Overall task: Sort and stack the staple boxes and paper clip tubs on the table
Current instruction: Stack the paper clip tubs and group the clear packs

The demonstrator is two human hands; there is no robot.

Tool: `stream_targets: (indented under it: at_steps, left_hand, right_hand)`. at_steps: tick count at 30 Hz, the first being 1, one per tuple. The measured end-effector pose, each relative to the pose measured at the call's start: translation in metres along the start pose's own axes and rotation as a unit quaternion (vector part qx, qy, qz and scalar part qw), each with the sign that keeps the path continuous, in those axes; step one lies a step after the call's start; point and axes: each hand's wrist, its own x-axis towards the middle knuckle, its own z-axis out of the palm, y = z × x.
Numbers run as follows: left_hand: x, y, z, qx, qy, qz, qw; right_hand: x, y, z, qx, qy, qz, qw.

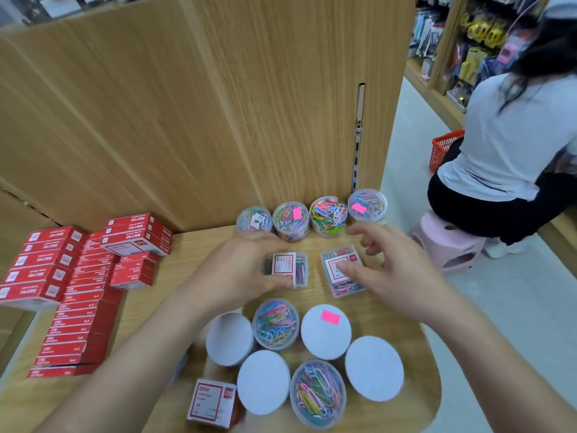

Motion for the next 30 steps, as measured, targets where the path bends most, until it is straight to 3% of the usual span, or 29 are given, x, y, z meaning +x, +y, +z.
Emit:
stream_targets:
  at_steps: [3,7,12,15,24,30]
  left_hand:
    - [0.001,-0.001,0.008,0.013,-0.038,-0.011,0.999]
    - [0.002,-0.002,0.011,0.008,-0.018,-0.005,1.000]
    - [-0.001,-0.005,0.010,-0.176,0.016,-0.044,0.983]
    - [0.002,0.011,0.008,-0.222,0.028,-0.024,0.974]
    - [0.027,0.062,0.027,-0.062,-0.007,0.085,0.994]
    - [0.037,0.076,0.035,0.020,-0.037,0.062,0.997]
  right_hand:
    - [-0.004,-0.006,0.011,-0.077,-0.058,0.006,0.995]
    - [-0.002,-0.008,0.021,-0.137,-0.047,-0.004,0.989]
    - [0.001,0.006,0.010,-0.024,-0.092,-0.041,0.995]
    - [0.000,0.016,0.002,0.044,-0.116,-0.027,0.992]
    - [-0.007,0.025,-0.004,0.159,-0.061,-0.004,0.985]
    - [-0.012,0.024,-0.010,0.212,-0.080,0.030,0.974]
